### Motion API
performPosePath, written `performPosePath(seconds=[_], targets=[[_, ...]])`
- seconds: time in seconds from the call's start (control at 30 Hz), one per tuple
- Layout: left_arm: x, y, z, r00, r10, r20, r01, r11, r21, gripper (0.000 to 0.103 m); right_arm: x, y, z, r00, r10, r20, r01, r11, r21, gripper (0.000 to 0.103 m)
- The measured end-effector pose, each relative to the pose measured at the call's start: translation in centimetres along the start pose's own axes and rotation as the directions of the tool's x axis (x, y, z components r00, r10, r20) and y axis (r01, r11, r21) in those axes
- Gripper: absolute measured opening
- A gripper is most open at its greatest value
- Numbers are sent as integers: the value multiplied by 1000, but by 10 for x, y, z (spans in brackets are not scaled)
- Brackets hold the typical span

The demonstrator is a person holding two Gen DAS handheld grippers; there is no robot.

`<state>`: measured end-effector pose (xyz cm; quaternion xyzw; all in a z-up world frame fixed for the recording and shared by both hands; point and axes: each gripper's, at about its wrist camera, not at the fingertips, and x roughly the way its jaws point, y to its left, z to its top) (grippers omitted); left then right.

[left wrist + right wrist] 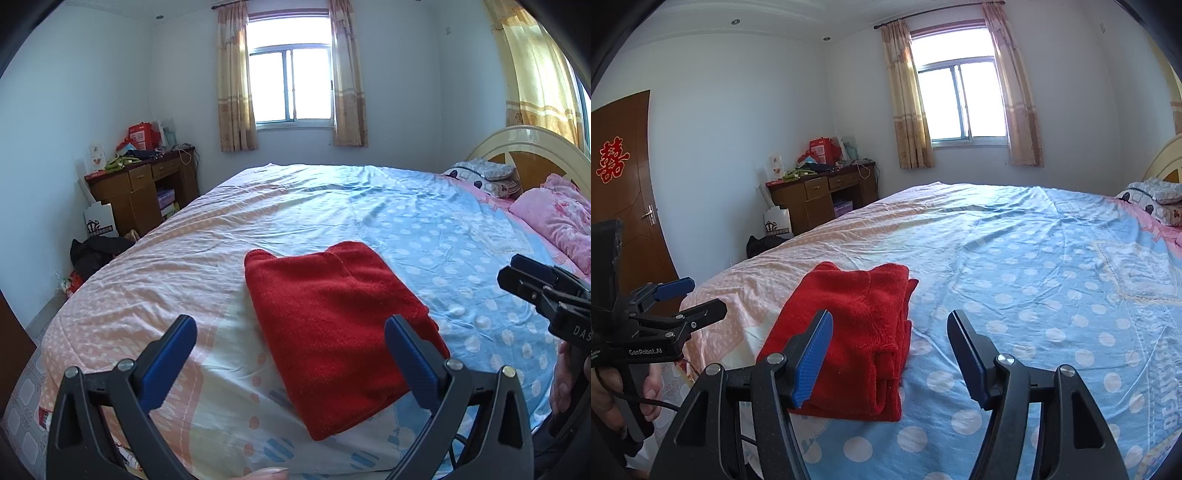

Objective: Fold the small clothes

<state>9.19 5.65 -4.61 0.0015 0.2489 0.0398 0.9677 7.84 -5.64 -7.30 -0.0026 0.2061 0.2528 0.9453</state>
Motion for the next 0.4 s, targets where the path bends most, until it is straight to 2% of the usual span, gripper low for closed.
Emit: performPosePath(seconds=[0.2, 0.4], targets=[[5, 1, -2, 1000, 16, -16, -16, 1000, 1, 103, 0, 4, 0, 1000, 1, -1, -1, 1000, -12, 66], [4, 7, -3, 1000, 27, 1, -27, 999, -25, 103, 3, 7, -2, 1000, 2, -15, -2, 1000, -26, 66]])
